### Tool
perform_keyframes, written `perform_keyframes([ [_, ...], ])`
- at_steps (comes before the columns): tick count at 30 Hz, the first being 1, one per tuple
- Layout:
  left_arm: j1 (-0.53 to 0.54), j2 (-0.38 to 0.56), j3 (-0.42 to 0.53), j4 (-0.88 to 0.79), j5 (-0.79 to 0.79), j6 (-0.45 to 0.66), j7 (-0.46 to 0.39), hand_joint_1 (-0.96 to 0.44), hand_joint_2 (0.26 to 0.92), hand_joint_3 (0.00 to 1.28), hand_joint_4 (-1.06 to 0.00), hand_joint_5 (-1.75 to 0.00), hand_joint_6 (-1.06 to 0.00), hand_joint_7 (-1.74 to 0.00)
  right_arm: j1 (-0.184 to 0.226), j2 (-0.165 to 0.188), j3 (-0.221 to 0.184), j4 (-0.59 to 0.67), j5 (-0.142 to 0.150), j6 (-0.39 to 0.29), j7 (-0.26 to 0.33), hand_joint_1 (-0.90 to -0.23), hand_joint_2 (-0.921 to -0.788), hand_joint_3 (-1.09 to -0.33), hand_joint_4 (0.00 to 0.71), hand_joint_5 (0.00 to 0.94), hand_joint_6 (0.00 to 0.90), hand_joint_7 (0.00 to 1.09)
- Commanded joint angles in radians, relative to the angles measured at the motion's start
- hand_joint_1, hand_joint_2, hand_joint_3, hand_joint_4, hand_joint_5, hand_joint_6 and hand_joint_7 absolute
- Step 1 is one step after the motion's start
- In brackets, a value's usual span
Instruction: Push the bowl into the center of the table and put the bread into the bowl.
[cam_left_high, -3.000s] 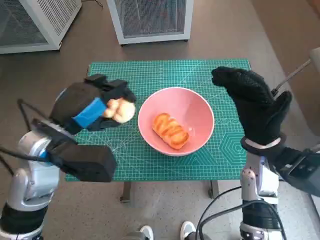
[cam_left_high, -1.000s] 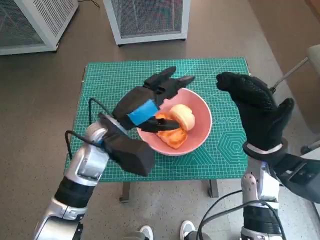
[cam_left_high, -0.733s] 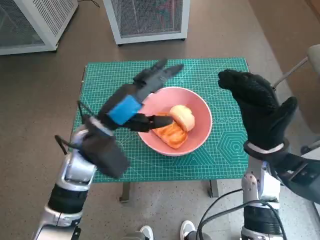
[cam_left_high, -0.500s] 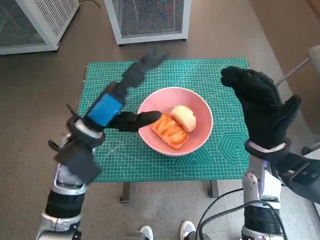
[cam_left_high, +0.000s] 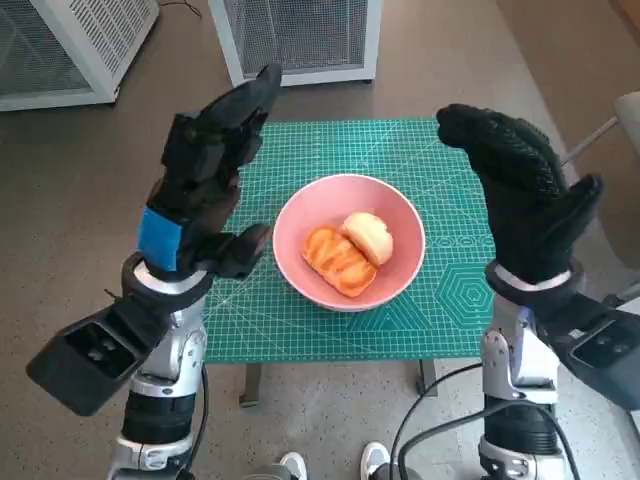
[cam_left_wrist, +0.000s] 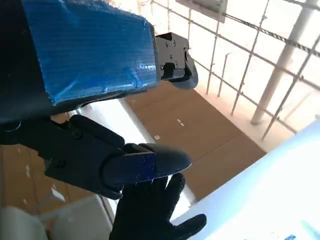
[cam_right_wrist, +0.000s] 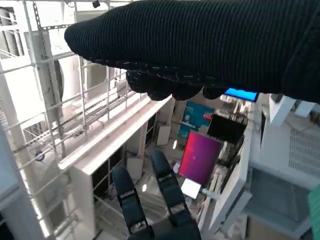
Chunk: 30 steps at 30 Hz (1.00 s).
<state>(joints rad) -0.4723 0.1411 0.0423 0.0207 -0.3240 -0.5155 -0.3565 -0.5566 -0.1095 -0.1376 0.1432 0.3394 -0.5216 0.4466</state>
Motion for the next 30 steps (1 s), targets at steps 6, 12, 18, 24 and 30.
perform_keyframes([
  [6,0.017,-0.014,0.035,0.013,-0.02,-0.047,-0.024,-0.59,0.921,0.36,-0.19,-0.01,-0.17,-0.39,-0.002,-0.016,0.012,-0.014,-0.03,0.011,-0.016,-0.366,-0.921,-0.494,0.351,0.038,0.089,0.67],
  [12,0.014,-0.016,0.045,0.015,-0.028,-0.037,-0.031,-0.6,0.921,0.35,-0.2,0.0,-0.21,-0.32,-0.002,-0.018,0.016,-0.021,-0.038,0.015,-0.02,-0.374,-0.921,-0.496,0.353,0.034,0.084,0.68],
  [18,0.012,-0.011,0.047,0.009,-0.029,-0.012,-0.031,-0.61,0.921,0.34,-0.2,0.0,-0.23,-0.29,-0.001,-0.019,0.023,-0.03,-0.039,0.018,-0.02,-0.373,-0.921,-0.498,0.355,0.032,0.08,0.68],
  [24,0.012,-0.006,0.044,-0.001,-0.03,0.011,-0.039,-0.61,0.921,0.34,-0.2,0.0,-0.23,-0.28,0.0,-0.02,0.026,-0.041,-0.036,0.028,-0.022,-0.373,-0.921,-0.499,0.356,0.03,0.077,0.69],
  [30,0.012,-0.004,0.043,-0.008,-0.036,0.031,-0.052,-0.61,0.921,0.34,-0.19,0.0,-0.23,-0.28,-0.001,-0.018,0.029,-0.043,-0.029,0.036,-0.019,-0.371,-0.921,-0.492,0.359,0.028,0.073,0.7],
])
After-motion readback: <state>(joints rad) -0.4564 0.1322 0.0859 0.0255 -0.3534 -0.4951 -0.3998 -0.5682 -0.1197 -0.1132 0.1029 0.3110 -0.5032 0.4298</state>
